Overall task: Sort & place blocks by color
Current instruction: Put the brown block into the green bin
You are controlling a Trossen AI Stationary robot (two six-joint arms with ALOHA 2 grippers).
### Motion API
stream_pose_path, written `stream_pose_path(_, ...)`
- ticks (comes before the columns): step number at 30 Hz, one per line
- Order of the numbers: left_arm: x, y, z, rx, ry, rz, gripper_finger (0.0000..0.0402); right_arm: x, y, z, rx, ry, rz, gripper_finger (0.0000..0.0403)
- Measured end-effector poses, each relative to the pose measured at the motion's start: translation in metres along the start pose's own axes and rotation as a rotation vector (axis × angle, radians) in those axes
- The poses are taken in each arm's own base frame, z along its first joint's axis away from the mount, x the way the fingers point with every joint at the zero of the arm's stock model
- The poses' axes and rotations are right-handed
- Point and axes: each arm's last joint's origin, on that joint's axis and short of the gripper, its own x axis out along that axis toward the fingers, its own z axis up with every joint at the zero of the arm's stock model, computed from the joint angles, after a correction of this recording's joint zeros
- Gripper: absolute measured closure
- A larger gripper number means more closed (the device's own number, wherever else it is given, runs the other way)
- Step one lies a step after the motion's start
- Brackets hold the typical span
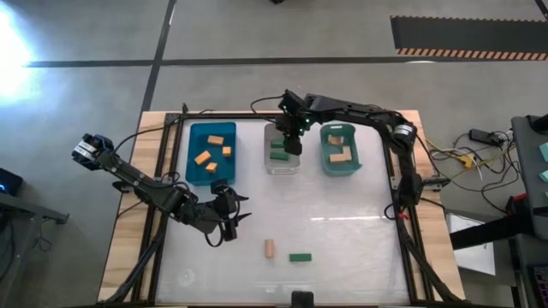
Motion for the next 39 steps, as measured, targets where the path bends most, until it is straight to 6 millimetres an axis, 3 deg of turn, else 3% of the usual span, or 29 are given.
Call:
stream_pose_path(7,0.000,-0.001,0.002,-0.052,-0.023,-0.010,0.0196,-0.046,0.063,0.013,-0.092,-0.045,0.054,0.0248)
stream_pose_path(12,0.000,-0.002,0.003,-0.090,-0.036,-0.017,0.0196,-0.070,0.116,0.008,-0.149,-0.078,0.108,0.0261)
stream_pose_path(24,0.000,-0.003,0.006,-0.114,-0.040,-0.044,0.0196,-0.078,0.226,-0.037,-0.210,-0.215,0.215,0.0282)
stream_pose_path(32,0.017,-0.031,0.014,0.026,0.043,-0.213,0.0196,-0.072,0.262,-0.075,-0.198,-0.211,0.179,0.0282)
stream_pose_path(39,0.042,-0.070,0.021,0.395,0.243,-0.391,0.0196,-0.068,0.272,-0.101,-0.159,-0.226,0.203,0.0283)
